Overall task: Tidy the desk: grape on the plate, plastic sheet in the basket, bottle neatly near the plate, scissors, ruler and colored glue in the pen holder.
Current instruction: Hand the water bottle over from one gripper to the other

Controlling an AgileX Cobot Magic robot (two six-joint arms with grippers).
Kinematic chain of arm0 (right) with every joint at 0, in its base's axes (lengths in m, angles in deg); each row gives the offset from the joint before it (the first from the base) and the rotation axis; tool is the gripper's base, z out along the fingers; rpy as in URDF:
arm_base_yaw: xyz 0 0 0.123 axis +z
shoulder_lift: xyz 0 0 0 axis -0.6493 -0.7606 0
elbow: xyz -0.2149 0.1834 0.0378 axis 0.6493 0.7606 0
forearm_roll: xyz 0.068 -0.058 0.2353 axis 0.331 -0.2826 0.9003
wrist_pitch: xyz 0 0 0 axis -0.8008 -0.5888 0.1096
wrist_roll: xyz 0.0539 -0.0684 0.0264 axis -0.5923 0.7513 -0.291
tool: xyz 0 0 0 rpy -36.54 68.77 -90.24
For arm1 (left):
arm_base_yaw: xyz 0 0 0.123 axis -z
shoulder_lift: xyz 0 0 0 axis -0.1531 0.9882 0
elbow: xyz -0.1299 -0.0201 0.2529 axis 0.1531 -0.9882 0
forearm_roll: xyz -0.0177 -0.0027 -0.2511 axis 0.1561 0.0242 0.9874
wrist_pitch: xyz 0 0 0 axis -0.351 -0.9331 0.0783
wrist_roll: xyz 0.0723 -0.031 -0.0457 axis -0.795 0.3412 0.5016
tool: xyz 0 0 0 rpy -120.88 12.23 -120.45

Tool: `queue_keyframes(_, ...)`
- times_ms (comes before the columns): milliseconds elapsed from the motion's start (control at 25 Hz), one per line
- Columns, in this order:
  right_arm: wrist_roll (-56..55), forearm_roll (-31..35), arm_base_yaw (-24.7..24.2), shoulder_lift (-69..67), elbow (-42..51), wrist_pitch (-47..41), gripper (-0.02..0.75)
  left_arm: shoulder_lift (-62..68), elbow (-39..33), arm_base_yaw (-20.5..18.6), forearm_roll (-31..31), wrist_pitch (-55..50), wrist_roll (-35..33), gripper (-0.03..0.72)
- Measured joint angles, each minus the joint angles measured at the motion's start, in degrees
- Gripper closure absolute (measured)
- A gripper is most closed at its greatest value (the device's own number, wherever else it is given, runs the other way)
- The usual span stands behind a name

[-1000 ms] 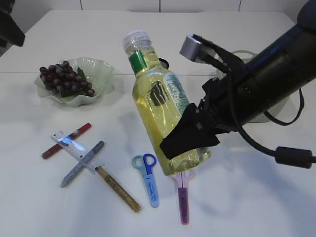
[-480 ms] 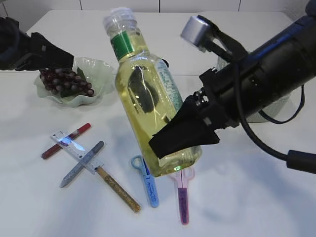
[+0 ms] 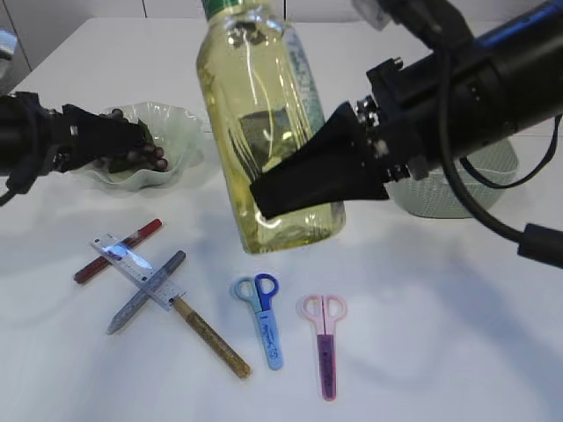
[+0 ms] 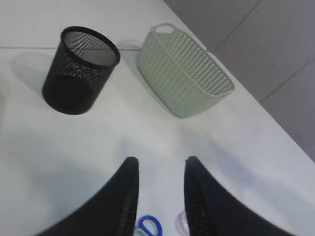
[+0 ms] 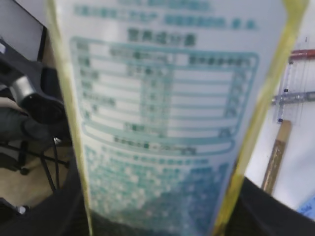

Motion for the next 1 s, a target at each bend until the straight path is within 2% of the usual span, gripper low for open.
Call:
queue_keyframes(240,2.0,6.9,-3.6,0.1,-0.6,-0.9,0.283,5.3,-0.2,0.0,1.6,-5.1,-4.3,0.453)
queue_keyframes(520,5.7,7.2,-6.3,0.1,-0.6,-0.9,0.283,5.6,-0.2,0.0,1.9,-3.4,-4.5,0.453)
queue_keyframes(680,8.6,7.2,-6.5,0.1,-0.6,-0.9,0.283,5.6,-0.2,0.0,2.1,-7.5,-3.8,0.452)
queue_keyframes(840,10.8,7.2,-6.5,0.1,-0.6,-0.9,0.283,5.7,0.1,0.0,2.1,-12.8,-5.9,0.451)
queue_keyframes(1000,13.0,7.4,-6.5,-1.1,0.4,-0.9,0.283,5.7,2.1,0.0,2.1,-14.0,-6.6,0.450)
